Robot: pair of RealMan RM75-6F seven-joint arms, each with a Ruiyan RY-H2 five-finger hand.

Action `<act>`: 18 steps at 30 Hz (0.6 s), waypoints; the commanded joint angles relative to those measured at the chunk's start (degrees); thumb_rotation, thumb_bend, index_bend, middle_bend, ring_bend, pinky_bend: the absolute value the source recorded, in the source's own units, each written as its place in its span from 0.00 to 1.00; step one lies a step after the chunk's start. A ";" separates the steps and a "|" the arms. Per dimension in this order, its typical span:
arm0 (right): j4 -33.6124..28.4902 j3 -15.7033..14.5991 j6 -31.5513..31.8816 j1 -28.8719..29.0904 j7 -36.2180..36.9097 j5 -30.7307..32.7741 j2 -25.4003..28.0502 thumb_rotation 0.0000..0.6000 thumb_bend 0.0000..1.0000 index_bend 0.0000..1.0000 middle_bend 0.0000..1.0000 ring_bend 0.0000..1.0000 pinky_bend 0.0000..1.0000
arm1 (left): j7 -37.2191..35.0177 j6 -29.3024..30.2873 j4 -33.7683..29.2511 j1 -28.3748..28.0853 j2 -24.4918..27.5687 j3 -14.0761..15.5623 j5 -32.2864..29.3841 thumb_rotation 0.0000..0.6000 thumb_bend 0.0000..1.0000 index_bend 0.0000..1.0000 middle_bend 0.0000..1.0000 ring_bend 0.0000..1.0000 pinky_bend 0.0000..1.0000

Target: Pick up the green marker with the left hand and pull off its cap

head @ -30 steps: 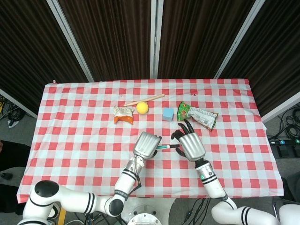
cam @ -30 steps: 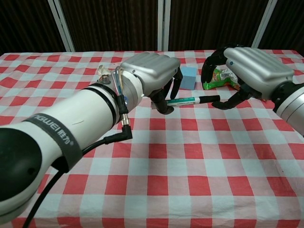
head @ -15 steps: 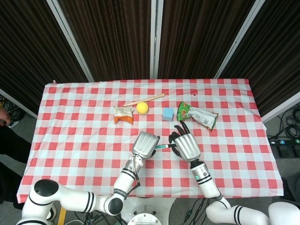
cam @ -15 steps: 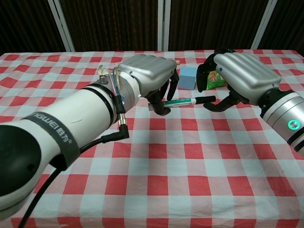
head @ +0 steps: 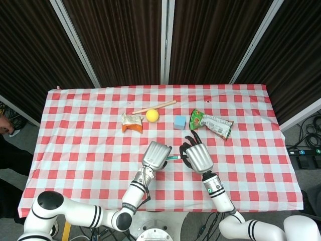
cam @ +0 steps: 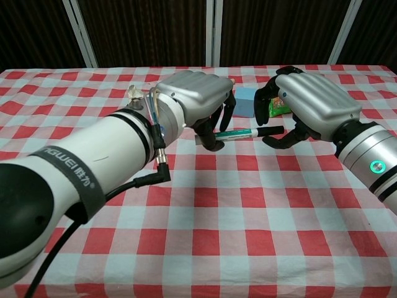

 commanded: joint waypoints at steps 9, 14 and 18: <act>0.48 -0.20 0.22 0.31 -0.19 0.48 -0.64 1.00 0.15 0.66 0.58 0.27 0.09 | -0.15 0.46 -0.22 -0.10 0.28 0.49 -0.34 1.00 0.36 0.59 0.60 0.96 0.89; 0.91 -0.28 0.65 0.18 -0.46 0.77 -1.05 1.00 0.23 0.73 0.64 0.30 0.11 | -0.08 0.63 -0.38 -0.08 0.49 0.83 -0.58 1.00 0.36 0.59 0.60 0.96 0.89; 1.40 0.00 0.89 0.17 -0.45 1.19 -1.27 1.00 0.28 0.80 0.69 0.33 0.14 | -0.09 0.80 -0.54 0.03 0.81 1.19 -0.51 1.00 0.36 0.59 0.60 0.96 0.89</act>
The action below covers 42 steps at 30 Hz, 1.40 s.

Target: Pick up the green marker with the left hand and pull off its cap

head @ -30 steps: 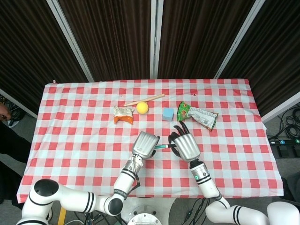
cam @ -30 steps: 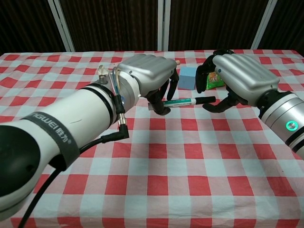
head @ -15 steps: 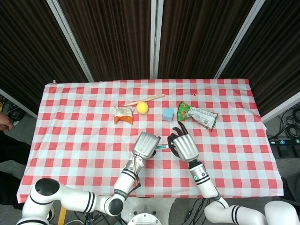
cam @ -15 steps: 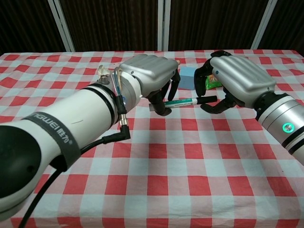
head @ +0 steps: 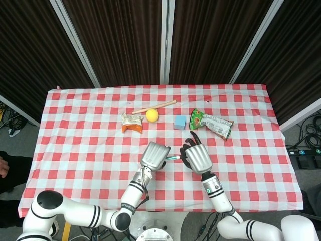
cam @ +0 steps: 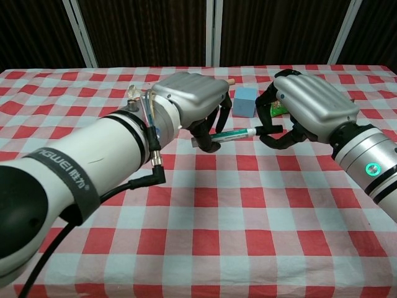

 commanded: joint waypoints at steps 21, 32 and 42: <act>5.69 0.31 -0.76 -2.01 2.35 4.23 2.22 1.00 0.33 0.85 0.71 0.35 0.16 | -2.46 0.50 5.41 4.47 3.18 5.91 1.61 1.00 0.36 0.59 0.60 0.96 0.89; 11.13 -0.05 -4.06 -0.52 3.28 5.13 -0.69 1.00 0.30 0.80 0.67 0.34 0.15 | -1.10 -1.82 14.27 5.91 -0.25 7.92 1.25 1.00 0.36 0.58 0.59 0.96 0.89; 8.08 -0.29 -6.38 -0.08 3.92 5.80 1.70 1.00 0.03 0.37 0.31 0.08 0.00 | -2.39 -2.69 13.39 7.13 0.71 6.29 1.62 1.00 0.20 0.36 0.45 0.93 0.88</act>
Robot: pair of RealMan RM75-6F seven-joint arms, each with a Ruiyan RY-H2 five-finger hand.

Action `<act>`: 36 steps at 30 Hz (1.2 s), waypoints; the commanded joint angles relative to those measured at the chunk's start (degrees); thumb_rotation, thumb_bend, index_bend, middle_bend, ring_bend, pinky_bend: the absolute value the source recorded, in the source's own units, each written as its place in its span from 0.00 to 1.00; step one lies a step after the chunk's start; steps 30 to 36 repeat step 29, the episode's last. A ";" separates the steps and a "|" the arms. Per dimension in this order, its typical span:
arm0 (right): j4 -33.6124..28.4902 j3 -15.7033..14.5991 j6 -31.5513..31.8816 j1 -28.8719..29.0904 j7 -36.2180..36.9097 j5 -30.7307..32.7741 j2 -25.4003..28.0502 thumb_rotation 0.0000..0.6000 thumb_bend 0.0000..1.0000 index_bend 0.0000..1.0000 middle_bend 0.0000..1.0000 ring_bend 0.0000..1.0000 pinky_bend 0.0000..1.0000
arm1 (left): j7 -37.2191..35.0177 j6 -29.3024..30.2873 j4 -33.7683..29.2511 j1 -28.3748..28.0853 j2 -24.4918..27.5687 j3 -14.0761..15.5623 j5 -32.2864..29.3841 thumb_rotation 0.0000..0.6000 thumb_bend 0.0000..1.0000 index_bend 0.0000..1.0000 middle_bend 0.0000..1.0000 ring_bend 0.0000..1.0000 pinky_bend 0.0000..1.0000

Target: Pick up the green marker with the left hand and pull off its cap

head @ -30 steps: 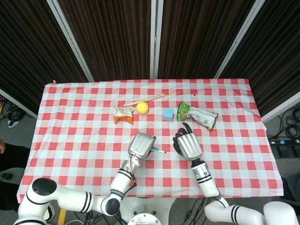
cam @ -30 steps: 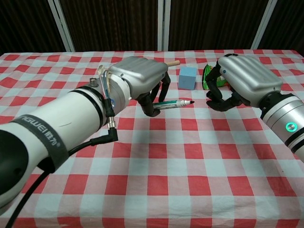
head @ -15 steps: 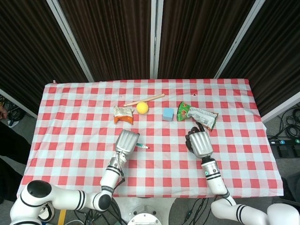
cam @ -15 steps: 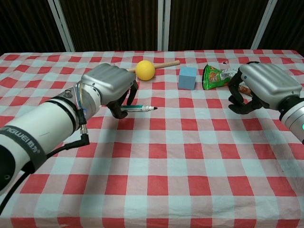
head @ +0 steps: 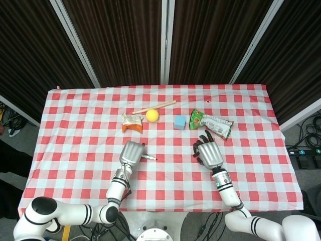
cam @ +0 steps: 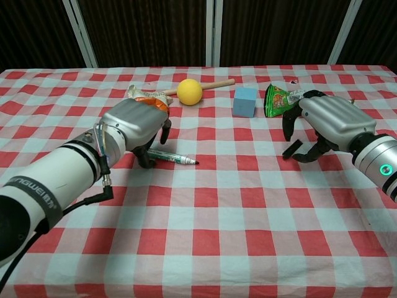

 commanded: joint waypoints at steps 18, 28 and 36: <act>-12.29 -9.22 21.81 -17.16 8.73 -7.09 15.12 1.00 0.03 0.19 0.22 0.00 0.00 | -30.43 28.80 -10.06 23.68 17.04 14.11 30.51 1.00 0.07 0.24 0.22 0.18 0.27; -14.67 -15.29 26.18 -26.39 7.00 -8.40 17.04 1.00 0.03 0.04 0.10 0.00 0.00 | -36.52 34.83 -6.46 38.74 16.85 22.10 34.64 1.00 0.06 0.23 0.21 0.17 0.23; -14.59 -15.25 26.43 -26.56 6.91 -8.80 16.94 1.00 0.03 0.03 0.09 0.00 0.00 | -37.04 35.01 -6.03 39.41 16.73 22.11 35.13 1.00 0.06 0.22 0.21 0.17 0.23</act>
